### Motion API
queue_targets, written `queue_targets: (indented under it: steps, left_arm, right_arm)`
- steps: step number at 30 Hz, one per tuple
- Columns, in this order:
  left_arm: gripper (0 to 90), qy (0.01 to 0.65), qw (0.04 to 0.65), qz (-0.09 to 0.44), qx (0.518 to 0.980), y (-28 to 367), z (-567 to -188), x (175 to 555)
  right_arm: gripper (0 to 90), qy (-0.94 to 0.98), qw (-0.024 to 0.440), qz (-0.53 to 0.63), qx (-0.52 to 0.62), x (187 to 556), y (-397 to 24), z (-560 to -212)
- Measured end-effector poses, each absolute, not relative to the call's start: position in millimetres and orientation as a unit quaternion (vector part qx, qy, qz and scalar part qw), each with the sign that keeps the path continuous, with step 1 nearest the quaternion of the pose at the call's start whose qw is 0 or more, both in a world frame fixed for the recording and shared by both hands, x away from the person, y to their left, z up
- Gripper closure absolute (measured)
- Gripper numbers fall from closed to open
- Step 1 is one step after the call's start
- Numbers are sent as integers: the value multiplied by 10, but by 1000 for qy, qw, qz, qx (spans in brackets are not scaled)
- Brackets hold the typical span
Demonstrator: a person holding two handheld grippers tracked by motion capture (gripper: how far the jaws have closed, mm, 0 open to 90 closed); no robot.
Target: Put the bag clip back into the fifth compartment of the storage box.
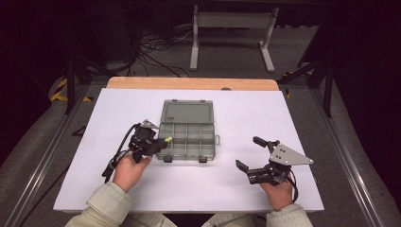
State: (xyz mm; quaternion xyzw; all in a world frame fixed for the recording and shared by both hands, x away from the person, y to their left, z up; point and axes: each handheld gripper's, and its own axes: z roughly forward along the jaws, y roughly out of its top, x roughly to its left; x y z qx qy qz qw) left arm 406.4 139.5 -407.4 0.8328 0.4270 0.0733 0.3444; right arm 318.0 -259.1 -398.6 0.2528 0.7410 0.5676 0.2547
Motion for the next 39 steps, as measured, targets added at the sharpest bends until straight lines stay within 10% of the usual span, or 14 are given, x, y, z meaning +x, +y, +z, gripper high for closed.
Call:
queue_targets:
  steps: [19, 29, 39]
  left_arm:
    - [723, 435, 329, 63, 836, 1384, -4134, 4103]
    - [253, 404, 384, 58, 828, 1511, -3969, 4023]
    - [83, 352, 437, 90, 823, 1696, -3771, 3739]
  right_arm:
    - [30, 741, 255, 568, 252, 3172, -2600, -3983]
    - [30, 741, 255, 568, 253, 3173, -2602, -3981]
    - [29, 739, 256, 570, 252, 3166, -2605, -3970]
